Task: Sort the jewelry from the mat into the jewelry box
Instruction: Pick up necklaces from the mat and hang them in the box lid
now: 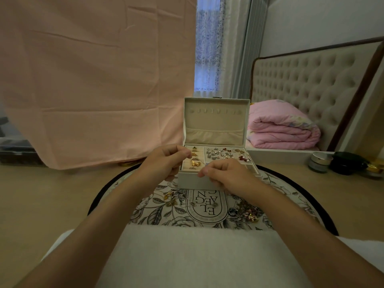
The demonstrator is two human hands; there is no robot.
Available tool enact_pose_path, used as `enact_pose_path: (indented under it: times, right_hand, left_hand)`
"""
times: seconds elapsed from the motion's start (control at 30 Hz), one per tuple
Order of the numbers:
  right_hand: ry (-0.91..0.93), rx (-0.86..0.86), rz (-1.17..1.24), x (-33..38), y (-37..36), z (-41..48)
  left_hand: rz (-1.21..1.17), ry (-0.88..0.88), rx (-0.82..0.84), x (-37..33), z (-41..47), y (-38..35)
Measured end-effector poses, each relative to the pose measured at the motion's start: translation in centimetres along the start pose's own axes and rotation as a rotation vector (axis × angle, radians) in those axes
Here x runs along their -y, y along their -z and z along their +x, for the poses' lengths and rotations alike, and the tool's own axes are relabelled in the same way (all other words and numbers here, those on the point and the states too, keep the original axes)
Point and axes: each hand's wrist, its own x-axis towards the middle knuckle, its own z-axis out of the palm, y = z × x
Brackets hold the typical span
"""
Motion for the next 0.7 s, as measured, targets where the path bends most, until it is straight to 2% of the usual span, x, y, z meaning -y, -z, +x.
enact_pose_path:
  times: [0.2,0.47,0.53,0.7]
  right_hand:
    - [-0.002,-0.032,0.041,2.9,-1.8,2.3]
    - [-0.011,0.053,0.169,8.1,-7.2,5.8]
    - [0.002,0.064,0.153,8.6,-9.1,6.8]
    - [-0.054,0.102,0.009,7.3,-13.7,9.0]
  left_hand:
    - [0.166,-0.048,-0.109,-1.1,-1.1,3.6]
    - [0.343,-0.165,-0.451,-0.4,-2.7,10.3]
    - [0.369,-0.145,-0.488,0.3,-3.1,11.5]
    - [0.619,0.02,-0.502,3.3,-3.5,13.2]
